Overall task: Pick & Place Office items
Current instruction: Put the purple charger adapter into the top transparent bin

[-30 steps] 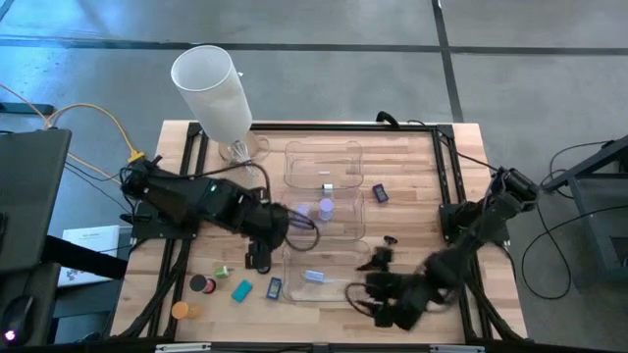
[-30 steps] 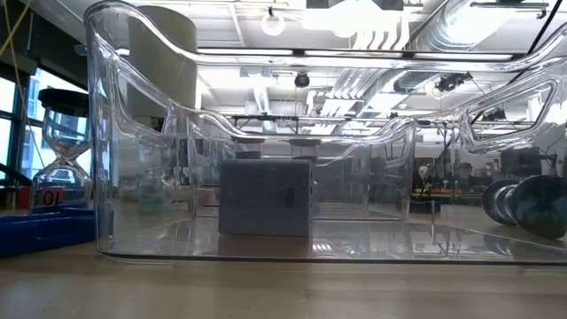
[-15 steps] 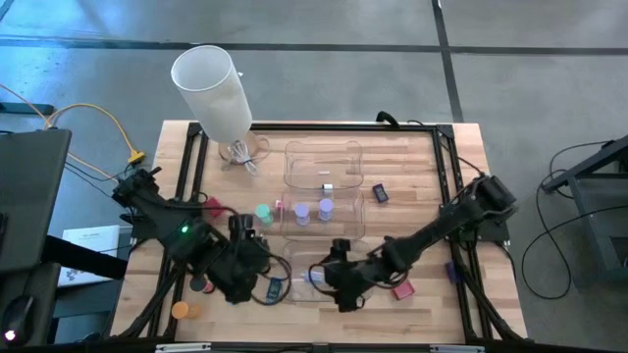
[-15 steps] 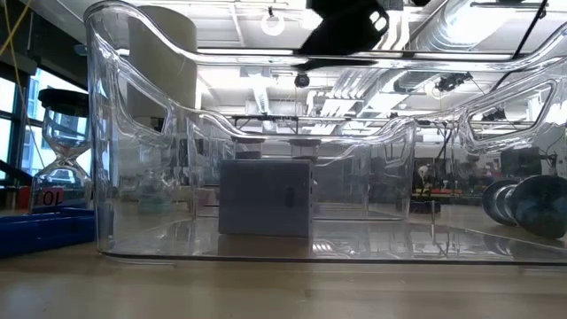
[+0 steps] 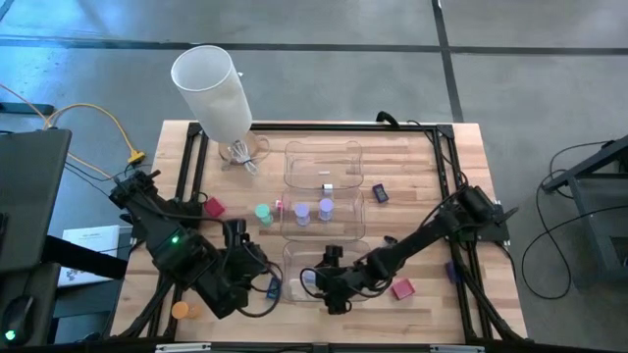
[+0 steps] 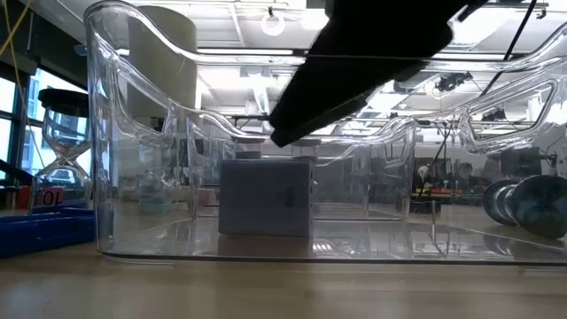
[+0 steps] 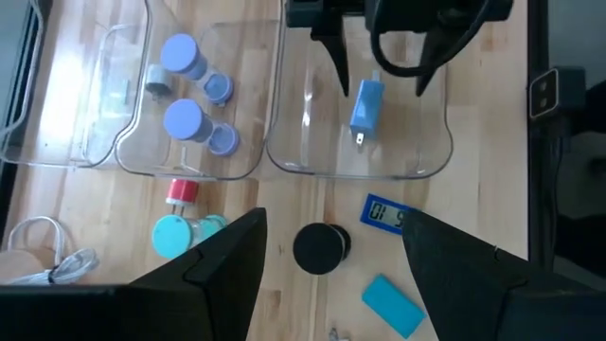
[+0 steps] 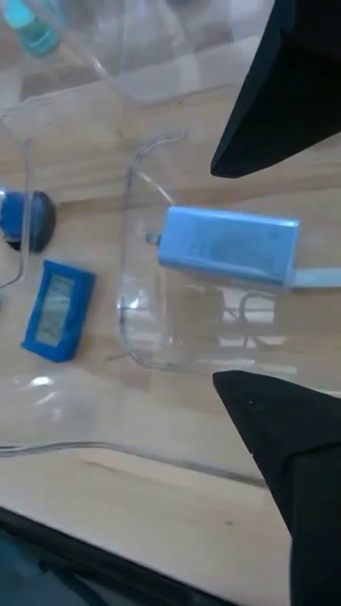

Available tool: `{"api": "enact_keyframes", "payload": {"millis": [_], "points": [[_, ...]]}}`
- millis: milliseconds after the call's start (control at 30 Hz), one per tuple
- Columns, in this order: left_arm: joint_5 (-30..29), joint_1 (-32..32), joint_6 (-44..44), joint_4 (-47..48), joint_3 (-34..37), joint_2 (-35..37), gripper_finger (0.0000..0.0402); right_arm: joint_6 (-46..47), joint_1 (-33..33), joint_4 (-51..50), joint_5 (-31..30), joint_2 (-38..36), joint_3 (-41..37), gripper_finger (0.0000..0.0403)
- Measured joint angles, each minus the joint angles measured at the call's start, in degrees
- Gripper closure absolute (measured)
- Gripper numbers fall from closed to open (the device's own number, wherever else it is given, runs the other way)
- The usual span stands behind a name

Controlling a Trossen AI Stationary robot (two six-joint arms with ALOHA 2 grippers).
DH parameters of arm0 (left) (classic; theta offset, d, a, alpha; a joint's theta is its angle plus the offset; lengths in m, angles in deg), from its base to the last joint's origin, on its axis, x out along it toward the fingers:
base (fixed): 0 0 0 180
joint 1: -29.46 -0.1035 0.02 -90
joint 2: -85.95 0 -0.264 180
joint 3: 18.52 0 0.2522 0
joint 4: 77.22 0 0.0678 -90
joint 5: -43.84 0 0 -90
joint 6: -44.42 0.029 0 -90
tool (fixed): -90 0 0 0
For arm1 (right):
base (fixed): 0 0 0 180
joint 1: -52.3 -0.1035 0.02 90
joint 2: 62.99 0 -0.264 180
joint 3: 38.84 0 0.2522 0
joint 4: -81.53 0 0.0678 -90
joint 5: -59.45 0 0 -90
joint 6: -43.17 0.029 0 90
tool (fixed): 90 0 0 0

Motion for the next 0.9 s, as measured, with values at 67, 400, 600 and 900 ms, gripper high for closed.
{"api": "enact_keyframes", "payload": {"millis": [67,400,600,900], "points": [[0.0,0.4,-0.5,-0.3,0.0,0.0,0.0163,0.8,0.0,-0.3,0.4,0.2,0.0,0.0079],[-0.3,2.0,-3.1,-0.8,0.0,-0.8,0.0163,2.3,0.4,-1.3,2.1,0.2,0.0,0.0099],[-0.3,2.2,-3.0,-0.8,0.0,-1.6,0.0163,4.6,1.6,-2.1,6.5,0.1,0.0,0.0099],[-0.3,2.2,-0.9,-0.8,0.0,-1.5,0.0163,4.9,3.7,-7.2,7.8,0.0,1.2,0.0099]]}}
